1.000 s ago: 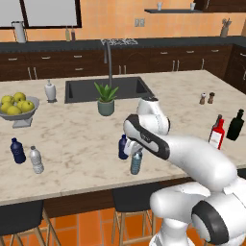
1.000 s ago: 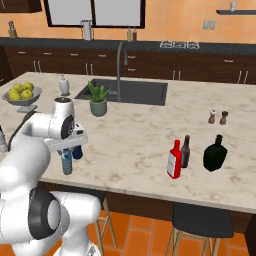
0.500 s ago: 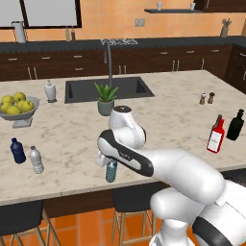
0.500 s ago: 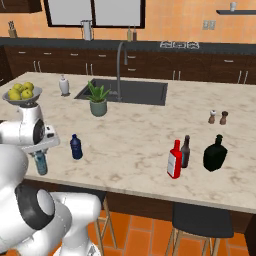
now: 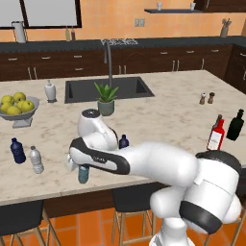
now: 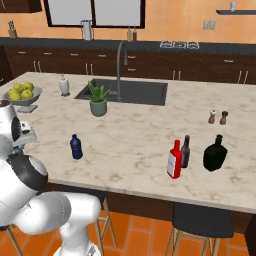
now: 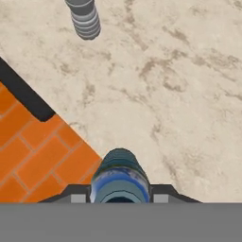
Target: Move the plastic bottles in the middle to the plastics group, and the glass bottles in the middle to the glass group.
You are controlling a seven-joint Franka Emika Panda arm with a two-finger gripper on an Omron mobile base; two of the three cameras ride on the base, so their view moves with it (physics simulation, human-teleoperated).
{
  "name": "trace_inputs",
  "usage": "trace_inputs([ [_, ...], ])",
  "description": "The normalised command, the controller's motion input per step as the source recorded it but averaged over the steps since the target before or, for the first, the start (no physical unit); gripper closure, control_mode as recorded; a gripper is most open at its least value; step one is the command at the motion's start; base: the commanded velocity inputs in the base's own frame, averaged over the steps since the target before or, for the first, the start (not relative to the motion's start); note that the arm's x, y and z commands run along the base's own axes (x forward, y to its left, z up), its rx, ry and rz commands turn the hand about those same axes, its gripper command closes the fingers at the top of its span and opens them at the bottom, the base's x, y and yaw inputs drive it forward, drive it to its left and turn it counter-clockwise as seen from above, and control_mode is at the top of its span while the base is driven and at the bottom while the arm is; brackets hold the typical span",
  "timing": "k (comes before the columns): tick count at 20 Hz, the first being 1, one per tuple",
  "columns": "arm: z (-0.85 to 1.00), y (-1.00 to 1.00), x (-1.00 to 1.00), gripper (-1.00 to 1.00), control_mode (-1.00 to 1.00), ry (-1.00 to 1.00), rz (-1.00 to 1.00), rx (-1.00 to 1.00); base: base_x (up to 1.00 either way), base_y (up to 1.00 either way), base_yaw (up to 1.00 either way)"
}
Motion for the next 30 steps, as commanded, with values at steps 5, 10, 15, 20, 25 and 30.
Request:
trace_inputs([
  [5, 0.05, 0.97, 0.44, 1.00, -1.00, -0.17, 0.00, -0.04, 0.00, 0.00, 0.00],
  [10, -0.01, 0.63, 0.64, 1.00, -1.00, -0.04, 0.00, -0.06, 0.00, 0.00, 0.00],
  [15, -0.27, 0.10, 0.57, 1.00, -1.00, 0.12, 0.00, 0.00, 0.00, 0.00, 0.00],
  [20, -0.42, 0.19, 0.39, 1.00, -1.00, 0.04, 0.01, 0.02, 0.00, 0.00, 0.00],
  [25, -0.34, 0.27, 0.32, 1.00, -1.00, 0.00, 0.00, 0.00, 0.00, 0.00, 0.00],
  [30, -0.41, -0.15, 0.00, 1.00, -1.00, 0.00, 0.04, 0.00, 0.00, 0.00, 0.00],
])
